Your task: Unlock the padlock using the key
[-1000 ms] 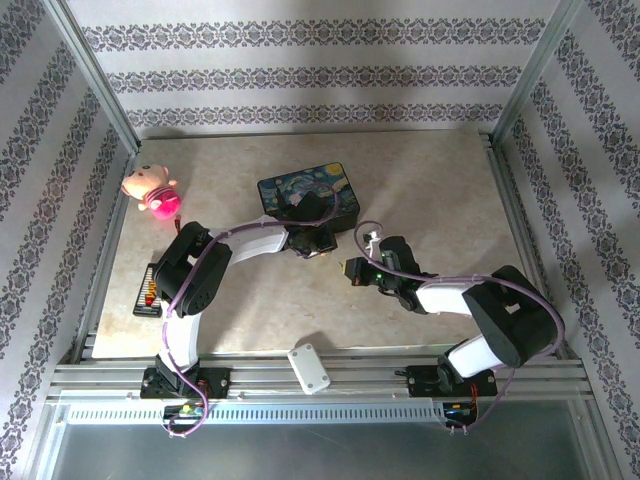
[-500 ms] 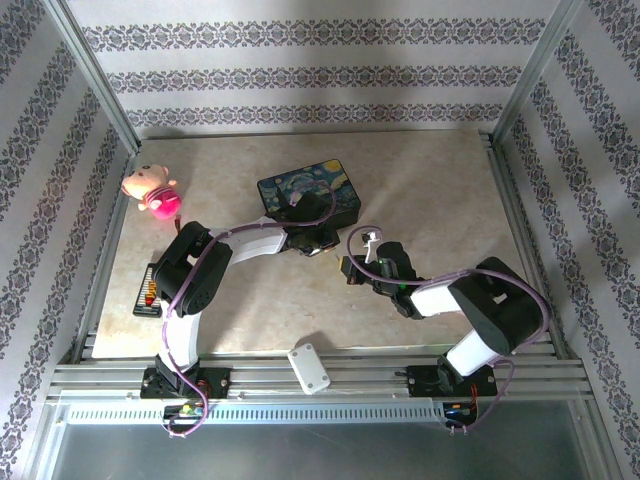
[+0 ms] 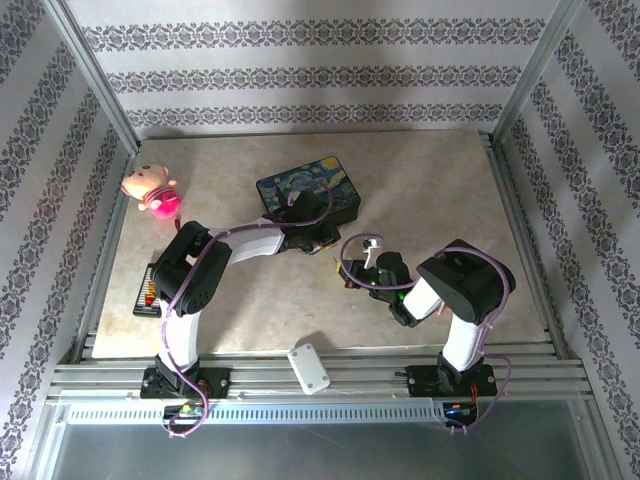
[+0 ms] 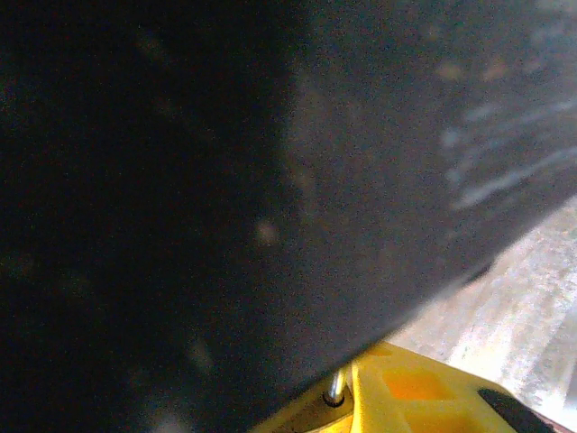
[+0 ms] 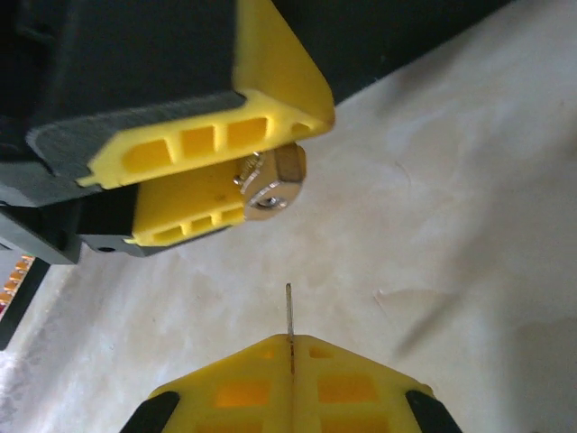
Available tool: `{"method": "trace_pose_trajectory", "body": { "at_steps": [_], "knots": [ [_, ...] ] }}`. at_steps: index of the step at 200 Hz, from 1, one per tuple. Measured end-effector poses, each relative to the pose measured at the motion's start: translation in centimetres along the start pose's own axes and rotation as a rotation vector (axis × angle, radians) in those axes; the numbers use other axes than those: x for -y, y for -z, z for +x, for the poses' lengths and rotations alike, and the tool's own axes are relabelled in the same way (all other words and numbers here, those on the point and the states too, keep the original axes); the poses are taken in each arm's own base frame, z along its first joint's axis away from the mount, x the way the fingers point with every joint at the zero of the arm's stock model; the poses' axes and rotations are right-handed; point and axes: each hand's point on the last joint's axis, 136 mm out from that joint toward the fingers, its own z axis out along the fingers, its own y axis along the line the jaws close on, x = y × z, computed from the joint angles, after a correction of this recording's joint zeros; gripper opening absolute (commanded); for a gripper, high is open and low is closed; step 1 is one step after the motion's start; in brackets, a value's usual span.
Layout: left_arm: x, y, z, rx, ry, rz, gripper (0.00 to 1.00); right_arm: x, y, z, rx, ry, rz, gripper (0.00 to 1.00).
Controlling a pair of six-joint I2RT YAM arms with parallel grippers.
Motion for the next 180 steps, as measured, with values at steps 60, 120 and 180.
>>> {"method": "trace_pose_trajectory", "body": {
  "at_steps": [60, 120, 180],
  "knots": [
    [0.3, 0.0, -0.3, -0.002, 0.025, 0.021, 0.33, 0.0, -0.1, -0.6, 0.047, 0.010, -0.013, 0.00],
    [0.3, 0.0, -0.3, 0.005, 0.023, 0.032, 0.33, -0.5, -0.4, -1.6, 0.077, 0.017, -0.025, 0.00],
    [0.4, 0.0, -0.3, 0.008, 0.024, 0.044, 0.33, -1.1, -0.7, -1.8, 0.084, 0.028, -0.039, 0.00]
  ]
}}
